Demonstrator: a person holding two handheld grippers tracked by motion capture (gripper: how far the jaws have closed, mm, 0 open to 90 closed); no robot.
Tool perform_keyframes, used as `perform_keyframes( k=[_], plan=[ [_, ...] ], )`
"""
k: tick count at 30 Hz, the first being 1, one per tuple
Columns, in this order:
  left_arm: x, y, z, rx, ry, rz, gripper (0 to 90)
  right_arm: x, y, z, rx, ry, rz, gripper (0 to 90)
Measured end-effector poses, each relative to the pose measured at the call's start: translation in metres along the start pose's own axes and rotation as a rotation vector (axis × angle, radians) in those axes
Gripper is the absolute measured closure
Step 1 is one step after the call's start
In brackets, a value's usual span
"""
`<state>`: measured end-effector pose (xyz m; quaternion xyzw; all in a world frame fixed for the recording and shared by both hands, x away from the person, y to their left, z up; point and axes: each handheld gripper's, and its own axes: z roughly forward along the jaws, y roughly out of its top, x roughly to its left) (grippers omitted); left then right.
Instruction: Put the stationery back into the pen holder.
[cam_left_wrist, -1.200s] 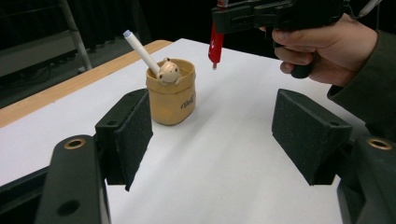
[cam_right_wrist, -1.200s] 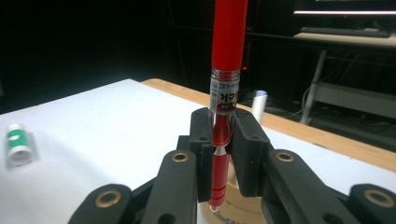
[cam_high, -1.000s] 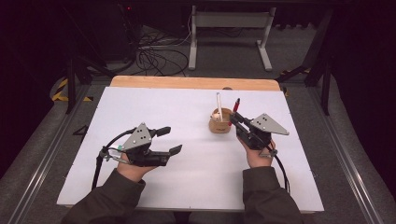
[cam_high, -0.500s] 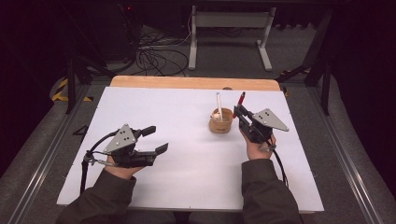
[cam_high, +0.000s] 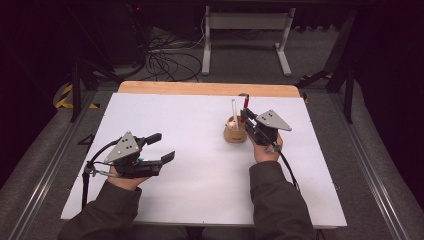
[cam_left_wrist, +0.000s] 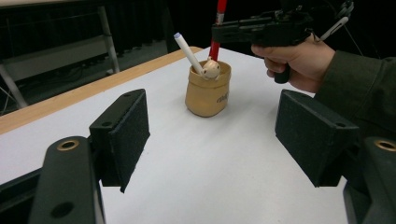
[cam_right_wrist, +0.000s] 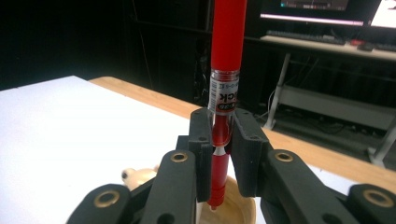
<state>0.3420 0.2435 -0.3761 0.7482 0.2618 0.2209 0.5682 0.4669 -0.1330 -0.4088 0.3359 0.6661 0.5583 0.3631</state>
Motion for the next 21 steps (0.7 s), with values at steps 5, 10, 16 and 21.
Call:
perform_keyframes(
  k=[5, 10, 16, 21],
  plan=[
    [0.0, 0.0, 0.001, 0.0, 0.0, -0.003, 26.9, -0.003, -0.01, 0.01, 0.038, 0.004, 0.035, 79.7],
    [0.001, -0.001, 0.001, -0.001, 0.004, -0.004, 26.7, -0.003, -0.016, 0.016, 0.065, 0.01, 0.04, 79.5],
    [0.002, -0.001, 0.0, -0.003, 0.008, -0.007, 26.7, -0.003, -0.02, 0.02, 0.091, 0.01, 0.05, 79.4],
    [0.002, -0.002, 0.001, 0.004, 0.007, -0.009, 26.7, -0.002, -0.024, 0.024, 0.124, 0.012, 0.053, 79.1]
  ],
)
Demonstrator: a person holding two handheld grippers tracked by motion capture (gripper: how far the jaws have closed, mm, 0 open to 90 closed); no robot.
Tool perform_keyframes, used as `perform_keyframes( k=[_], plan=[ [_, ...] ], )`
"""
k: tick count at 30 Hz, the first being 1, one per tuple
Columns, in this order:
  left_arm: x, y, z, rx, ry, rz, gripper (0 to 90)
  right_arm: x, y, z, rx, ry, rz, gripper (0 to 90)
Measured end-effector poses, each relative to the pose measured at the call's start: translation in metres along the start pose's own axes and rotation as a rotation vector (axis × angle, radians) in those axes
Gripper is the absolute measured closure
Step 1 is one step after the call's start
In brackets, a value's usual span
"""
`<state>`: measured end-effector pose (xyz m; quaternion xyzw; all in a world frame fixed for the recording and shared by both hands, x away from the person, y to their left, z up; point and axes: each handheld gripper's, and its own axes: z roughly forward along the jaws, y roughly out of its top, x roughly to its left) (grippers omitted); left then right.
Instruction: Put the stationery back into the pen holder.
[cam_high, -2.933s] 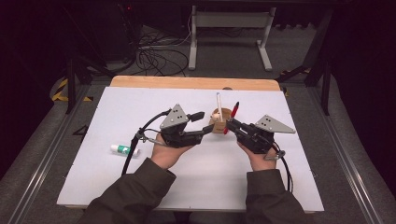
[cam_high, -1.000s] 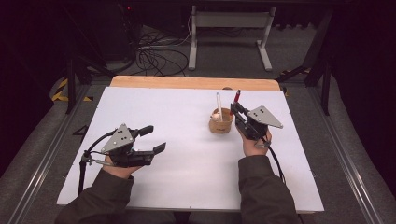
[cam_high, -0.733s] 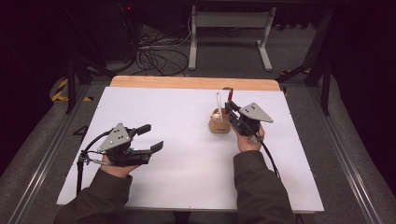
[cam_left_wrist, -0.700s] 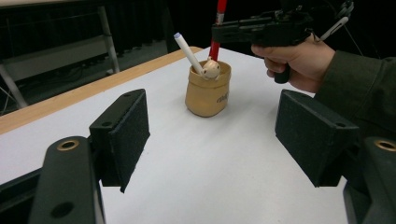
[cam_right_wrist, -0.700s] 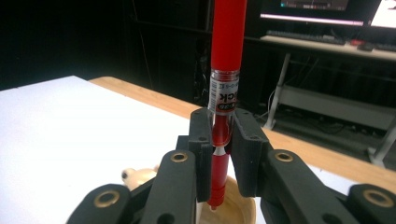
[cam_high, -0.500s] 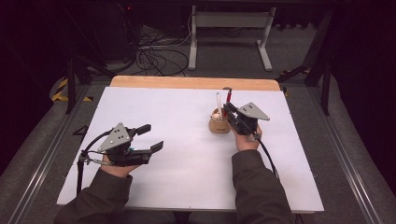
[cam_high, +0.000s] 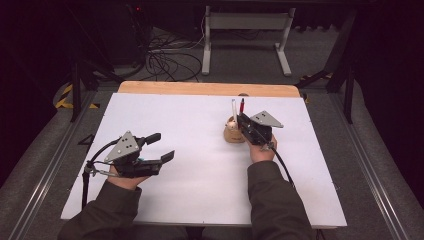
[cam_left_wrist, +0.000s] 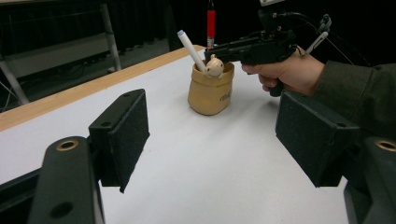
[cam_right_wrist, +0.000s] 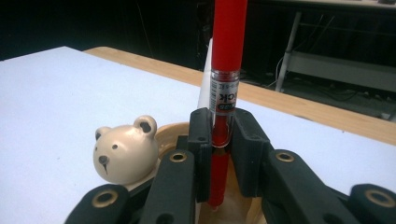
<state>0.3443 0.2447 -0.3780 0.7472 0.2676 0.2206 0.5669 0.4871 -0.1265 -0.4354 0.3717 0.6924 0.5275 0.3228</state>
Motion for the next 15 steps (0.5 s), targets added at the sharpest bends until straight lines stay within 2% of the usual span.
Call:
perform_keyframes(
  k=[10, 15],
  plan=[
    [-0.0013, 0.0008, -0.0006, -0.005, -0.005, 0.002, 26.7, 0.0005, -0.0035, 0.0024, 0.03, 0.001, -0.002, 78.6],
    [-0.0008, 0.0002, -0.0006, -0.007, 0.005, -0.004, 26.7, -0.0007, -0.0034, 0.0024, 0.028, 0.008, 0.006, 77.3]
  ],
)
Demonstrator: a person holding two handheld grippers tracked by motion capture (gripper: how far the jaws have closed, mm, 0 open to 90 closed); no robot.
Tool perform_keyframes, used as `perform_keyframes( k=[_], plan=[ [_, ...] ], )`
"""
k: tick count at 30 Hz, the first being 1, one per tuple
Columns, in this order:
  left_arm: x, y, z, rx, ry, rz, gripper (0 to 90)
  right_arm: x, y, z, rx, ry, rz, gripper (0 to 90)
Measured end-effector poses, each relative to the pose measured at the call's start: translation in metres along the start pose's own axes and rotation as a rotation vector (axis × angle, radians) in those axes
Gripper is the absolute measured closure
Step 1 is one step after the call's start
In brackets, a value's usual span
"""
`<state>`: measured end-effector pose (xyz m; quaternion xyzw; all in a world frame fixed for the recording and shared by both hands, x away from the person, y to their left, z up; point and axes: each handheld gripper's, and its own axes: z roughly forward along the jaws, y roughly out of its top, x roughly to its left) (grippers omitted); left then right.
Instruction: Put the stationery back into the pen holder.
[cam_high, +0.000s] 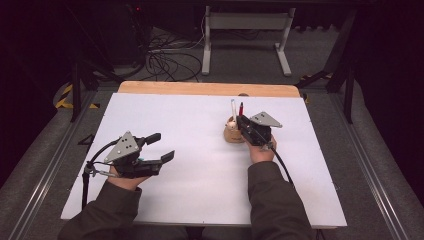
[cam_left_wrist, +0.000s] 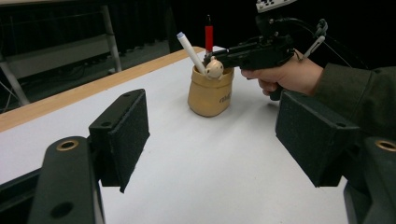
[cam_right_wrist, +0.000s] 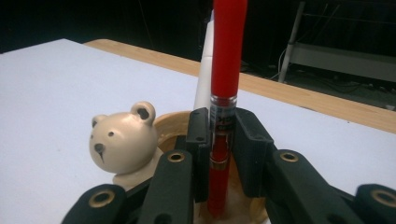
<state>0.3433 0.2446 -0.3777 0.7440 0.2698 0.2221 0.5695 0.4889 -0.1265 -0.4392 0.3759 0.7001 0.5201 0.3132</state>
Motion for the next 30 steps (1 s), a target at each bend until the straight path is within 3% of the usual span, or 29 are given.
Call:
perform_keyframes(
  k=[12, 20, 25, 30],
  plan=[
    [0.001, 0.0, -0.002, -0.002, 0.004, -0.005, 26.7, 0.001, 0.002, -0.003, -0.016, -0.003, 0.008, 71.0],
    [0.003, 0.0, -0.003, -0.004, 0.006, -0.009, 26.7, 0.004, 0.01, -0.018, -0.062, -0.016, 0.026, 60.8],
    [0.003, 0.0, -0.003, -0.004, 0.006, -0.013, 26.7, 0.012, 0.015, -0.029, -0.112, 0.004, 0.024, 57.1],
    [0.001, -0.001, 0.0, 0.01, -0.003, -0.002, 26.7, 0.025, 0.023, -0.04, -0.16, 0.06, -0.002, 51.3]
  ],
)
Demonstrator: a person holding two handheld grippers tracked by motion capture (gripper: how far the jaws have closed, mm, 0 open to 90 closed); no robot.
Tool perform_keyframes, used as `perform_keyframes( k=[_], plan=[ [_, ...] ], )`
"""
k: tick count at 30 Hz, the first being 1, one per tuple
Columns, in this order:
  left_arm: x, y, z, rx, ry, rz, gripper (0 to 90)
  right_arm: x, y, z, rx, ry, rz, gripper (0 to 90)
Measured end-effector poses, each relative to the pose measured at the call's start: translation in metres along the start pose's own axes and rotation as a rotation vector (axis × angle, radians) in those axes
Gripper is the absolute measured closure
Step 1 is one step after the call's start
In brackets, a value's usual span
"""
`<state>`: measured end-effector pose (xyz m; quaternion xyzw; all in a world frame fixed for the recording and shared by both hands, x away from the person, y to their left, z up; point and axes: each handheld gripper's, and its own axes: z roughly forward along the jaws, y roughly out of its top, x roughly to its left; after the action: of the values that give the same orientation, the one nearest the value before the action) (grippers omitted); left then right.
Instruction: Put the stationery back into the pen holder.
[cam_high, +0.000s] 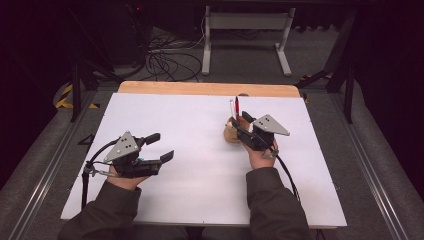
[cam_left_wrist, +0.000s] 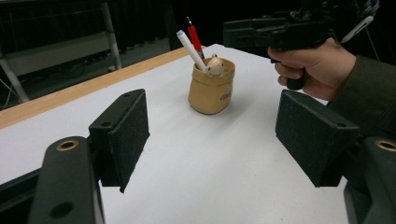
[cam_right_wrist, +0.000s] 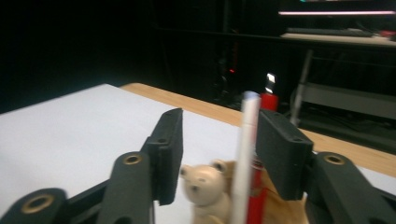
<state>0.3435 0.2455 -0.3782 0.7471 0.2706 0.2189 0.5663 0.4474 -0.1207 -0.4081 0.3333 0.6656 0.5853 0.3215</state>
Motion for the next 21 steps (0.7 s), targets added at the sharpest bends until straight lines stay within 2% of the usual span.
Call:
perform_keyframes(
  k=[2, 8, 15, 21],
  plan=[
    [0.001, 0.0, -0.001, -0.001, 0.003, 0.001, 26.7, 0.005, 0.003, -0.004, -0.005, 0.033, -0.004, 47.6],
    [0.005, -0.001, -0.003, -0.004, 0.013, -0.008, 26.7, 0.018, 0.012, -0.018, -0.007, 0.093, -0.035, 39.4],
    [0.009, 0.001, -0.007, -0.004, 0.024, -0.008, 26.4, 0.021, 0.021, -0.032, -0.018, 0.164, -0.012, 30.2],
    [0.014, 0.001, -0.013, -0.012, 0.038, -0.018, 26.4, 0.027, 0.024, -0.038, -0.017, 0.22, -0.021, 23.7]
  ],
)
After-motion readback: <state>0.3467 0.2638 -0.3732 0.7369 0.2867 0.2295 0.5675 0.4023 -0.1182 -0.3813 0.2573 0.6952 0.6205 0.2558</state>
